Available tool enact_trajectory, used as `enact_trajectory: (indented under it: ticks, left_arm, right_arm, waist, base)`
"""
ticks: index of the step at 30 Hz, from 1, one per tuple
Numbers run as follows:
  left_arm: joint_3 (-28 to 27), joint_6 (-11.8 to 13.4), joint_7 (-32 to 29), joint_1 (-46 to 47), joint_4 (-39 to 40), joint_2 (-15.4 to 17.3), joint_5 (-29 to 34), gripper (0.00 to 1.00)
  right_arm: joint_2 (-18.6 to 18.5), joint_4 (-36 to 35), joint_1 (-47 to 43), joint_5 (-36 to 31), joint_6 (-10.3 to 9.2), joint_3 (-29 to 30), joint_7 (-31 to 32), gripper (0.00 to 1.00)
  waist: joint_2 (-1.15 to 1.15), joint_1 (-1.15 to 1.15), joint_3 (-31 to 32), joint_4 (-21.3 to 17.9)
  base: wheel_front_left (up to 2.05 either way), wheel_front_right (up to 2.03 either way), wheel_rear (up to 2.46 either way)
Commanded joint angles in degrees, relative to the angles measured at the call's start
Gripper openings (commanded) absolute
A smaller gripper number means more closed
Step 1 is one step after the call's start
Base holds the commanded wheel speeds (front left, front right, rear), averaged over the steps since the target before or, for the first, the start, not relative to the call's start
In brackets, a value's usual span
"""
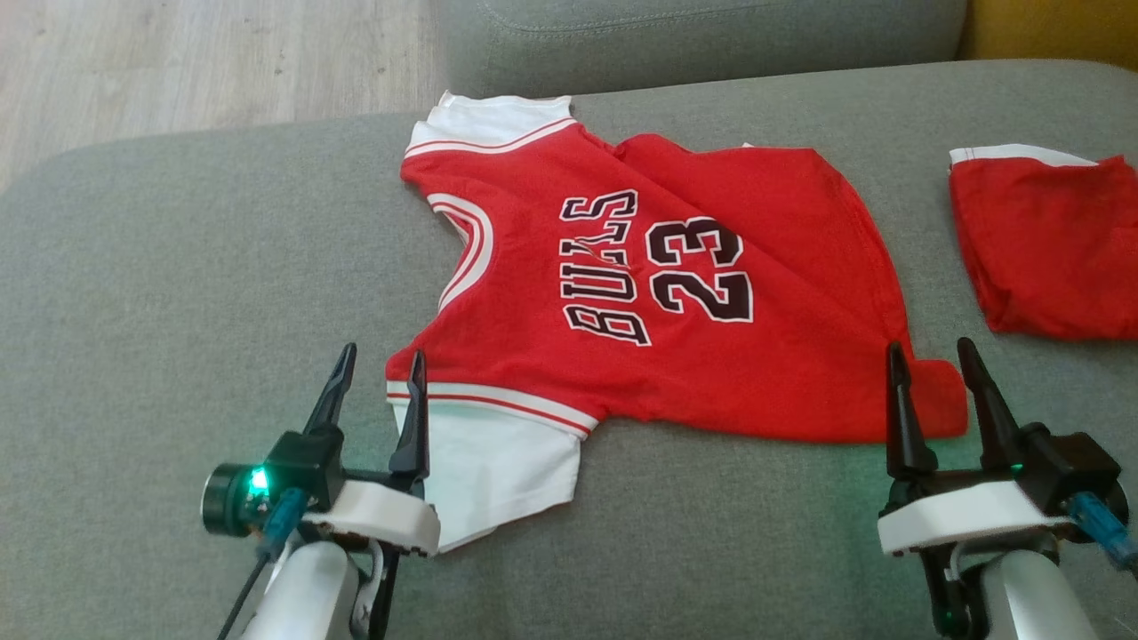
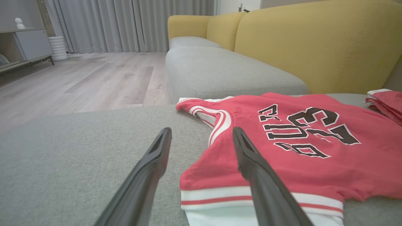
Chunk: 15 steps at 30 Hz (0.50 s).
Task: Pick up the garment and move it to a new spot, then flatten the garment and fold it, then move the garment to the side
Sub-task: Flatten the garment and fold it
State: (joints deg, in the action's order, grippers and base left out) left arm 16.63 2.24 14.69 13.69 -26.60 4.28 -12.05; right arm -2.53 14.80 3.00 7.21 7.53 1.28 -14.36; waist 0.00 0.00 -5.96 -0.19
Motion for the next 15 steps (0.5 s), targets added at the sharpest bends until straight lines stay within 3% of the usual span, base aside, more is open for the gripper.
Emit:
enact_trajectory:
  ticks: [1,15]
  left_arm:
    - [-1.9,-0.2,0.3,1.5,0.9,0.2,0.4,1.00]
    - [0.0,0.0,-6.5,2.1,-7.2,0.5,-0.1,1.00]
  right_arm:
    - [-0.3,-1.9,2.0,0.6,-0.04,-1.7,-0.6,1.00]
    - [-0.3,-2.0,2.4,1.4,-0.04,-2.4,-0.6,1.00]
  waist:
    - [0.00,0.00,-0.2,-0.1]
    - [0.00,0.00,-1.2,-1.1]
  base:
    - [0.00,0.00,0.00]
    - [0.00,0.00,0.00]
